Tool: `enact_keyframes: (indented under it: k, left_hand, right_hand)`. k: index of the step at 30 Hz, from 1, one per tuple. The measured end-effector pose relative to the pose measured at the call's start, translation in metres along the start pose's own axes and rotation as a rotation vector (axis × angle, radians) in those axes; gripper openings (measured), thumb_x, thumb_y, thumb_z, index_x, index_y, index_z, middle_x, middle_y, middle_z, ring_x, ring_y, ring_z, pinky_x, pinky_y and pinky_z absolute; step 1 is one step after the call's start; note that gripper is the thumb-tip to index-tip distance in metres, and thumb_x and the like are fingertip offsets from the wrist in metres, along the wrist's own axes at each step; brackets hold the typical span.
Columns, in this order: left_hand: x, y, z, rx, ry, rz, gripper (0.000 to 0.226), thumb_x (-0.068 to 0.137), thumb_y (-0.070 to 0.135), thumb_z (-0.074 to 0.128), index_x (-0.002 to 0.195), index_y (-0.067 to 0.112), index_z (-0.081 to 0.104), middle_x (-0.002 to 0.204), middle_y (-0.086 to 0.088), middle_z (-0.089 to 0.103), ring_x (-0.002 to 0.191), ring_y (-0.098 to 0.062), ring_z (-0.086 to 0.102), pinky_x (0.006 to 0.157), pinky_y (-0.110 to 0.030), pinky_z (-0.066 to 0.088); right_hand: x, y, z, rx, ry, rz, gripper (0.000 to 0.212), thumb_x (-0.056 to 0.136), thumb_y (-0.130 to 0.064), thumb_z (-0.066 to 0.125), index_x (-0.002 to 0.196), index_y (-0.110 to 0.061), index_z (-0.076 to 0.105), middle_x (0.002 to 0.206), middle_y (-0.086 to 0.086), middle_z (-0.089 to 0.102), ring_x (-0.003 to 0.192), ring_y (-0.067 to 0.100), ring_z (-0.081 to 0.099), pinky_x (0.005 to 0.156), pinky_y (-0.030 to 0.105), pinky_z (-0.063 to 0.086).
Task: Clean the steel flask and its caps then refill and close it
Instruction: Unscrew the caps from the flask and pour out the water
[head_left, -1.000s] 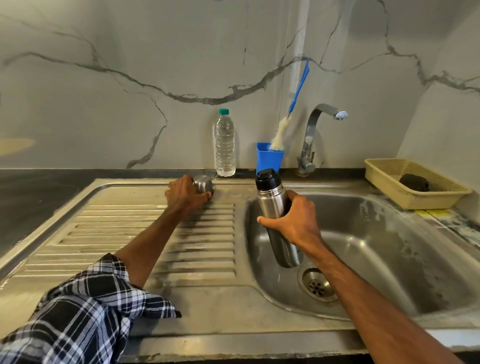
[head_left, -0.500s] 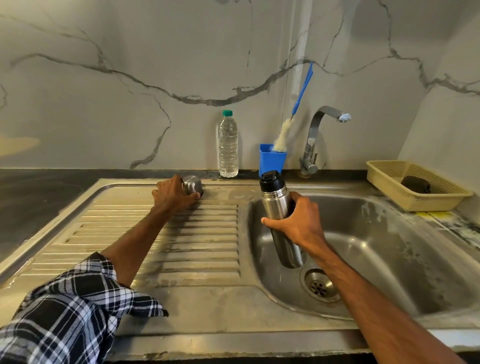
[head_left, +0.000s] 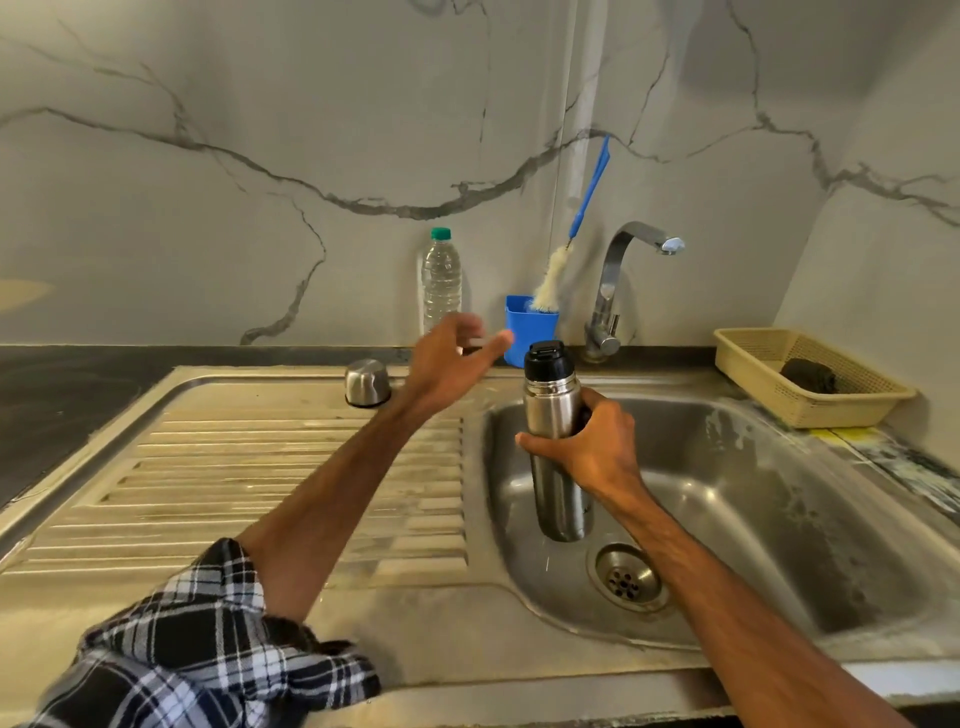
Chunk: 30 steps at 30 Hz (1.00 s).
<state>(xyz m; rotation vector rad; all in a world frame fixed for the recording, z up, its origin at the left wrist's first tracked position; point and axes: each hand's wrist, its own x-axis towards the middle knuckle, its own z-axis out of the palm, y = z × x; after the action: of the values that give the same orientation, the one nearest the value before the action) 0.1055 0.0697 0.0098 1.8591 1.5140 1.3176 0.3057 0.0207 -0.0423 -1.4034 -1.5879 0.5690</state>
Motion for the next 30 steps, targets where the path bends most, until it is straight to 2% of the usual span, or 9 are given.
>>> enact_keyframes:
  k: [2,4,7,10,13,16,23,27,30]
  left_hand:
    - [-0.002,0.030,0.018,-0.233,-0.250,-0.007,0.052,0.083,0.059,0.072,0.120,0.023,0.070,0.118,0.003,0.071,0.108,-0.009,0.066,0.101,-0.036,0.053]
    - [-0.005,0.045,0.030,-0.281,-0.404,0.028,0.042,0.084,0.046,0.077,0.119,0.024,0.071,0.117,0.000,0.073,0.114,-0.015,0.067,0.106,-0.043,0.051]
    - [-0.006,0.048,0.036,-0.287,-0.449,0.063,0.052,0.087,0.028,0.079,0.135,0.016,0.062,0.125,-0.002,0.070,0.117,-0.016,0.066,0.104,-0.041,0.053]
    - [-0.004,0.044,0.029,-0.325,-0.460,0.071,0.050,0.089,0.017,0.077,0.136,0.013,0.061,0.125,-0.003,0.071,0.115,-0.013,0.067,0.101,-0.031,0.054]
    - [-0.007,0.045,0.027,-0.308,-0.412,0.106,0.046,0.089,0.018,0.078,0.133,0.015,0.064,0.121,0.000,0.073,0.110,-0.009,0.069,0.096,-0.024,0.055]
    - [-0.011,0.047,0.033,-0.281,-0.329,0.123,0.039,0.088,0.024,0.079,0.126,0.020,0.068,0.116,0.004,0.074,0.107,-0.006,0.069,0.097,-0.028,0.055]
    - [-0.019,0.061,0.063,-0.138,-0.123,0.175,0.023,0.086,0.031,0.078,0.108,0.023,0.074,0.096,0.008,0.076,0.091,-0.004,0.070,0.085,-0.022,0.056]
    - [-0.027,0.066,0.088,-0.035,0.104,0.092,0.042,0.082,0.051,0.075,0.109,0.019,0.070,0.097,0.005,0.071,0.094,-0.014,0.066,0.081,-0.030,0.057]
    - [-0.035,0.073,0.088,0.036,0.232,0.016,0.063,0.073,0.065,0.079,0.109,0.017,0.064,0.096,0.006,0.068,0.091,-0.012,0.064,0.071,-0.024,0.052]
  right_hand:
    - [0.000,0.000,-0.003,0.029,0.001,-0.001,0.060,0.057,-0.031,0.097,0.106,-0.023,0.064,0.088,-0.014,0.068,0.079,0.000,0.067,0.070,0.014,0.053]
    - [0.001,0.001,-0.006,0.060,0.009,-0.004,0.058,0.057,-0.031,0.097,0.105,-0.022,0.066,0.088,-0.013,0.071,0.077,0.000,0.069,0.065,0.010,0.052]
    - [0.003,0.000,-0.011,0.104,0.023,0.012,0.056,0.056,-0.031,0.098,0.103,-0.024,0.066,0.088,-0.012,0.072,0.076,0.000,0.069,0.062,0.008,0.052]
    - [0.004,0.001,-0.014,0.130,0.010,0.016,0.053,0.056,-0.027,0.099,0.098,-0.025,0.067,0.087,-0.010,0.073,0.074,-0.001,0.070,0.063,0.011,0.053]
    - [0.003,0.000,-0.012,0.126,-0.002,0.010,0.051,0.057,-0.025,0.098,0.098,-0.023,0.067,0.085,-0.009,0.073,0.073,-0.004,0.069,0.062,0.012,0.053]
    - [0.003,0.001,-0.009,0.115,0.011,0.008,0.050,0.060,-0.025,0.097,0.099,-0.023,0.067,0.086,-0.010,0.072,0.072,-0.003,0.069,0.062,0.010,0.053]
    - [0.002,0.005,-0.010,0.057,0.160,0.036,0.044,0.057,-0.025,0.097,0.088,-0.024,0.065,0.078,-0.009,0.072,0.066,0.001,0.069,0.059,0.013,0.053]
    - [-0.002,0.005,-0.006,0.001,0.260,0.054,0.038,0.062,-0.022,0.092,0.082,-0.028,0.061,0.071,-0.012,0.068,0.061,0.000,0.065,0.054,0.009,0.048]
    - [-0.002,0.007,-0.006,-0.036,0.274,0.059,0.040,0.061,-0.027,0.092,0.089,-0.023,0.064,0.078,-0.010,0.070,0.068,0.003,0.066,0.063,0.021,0.055]
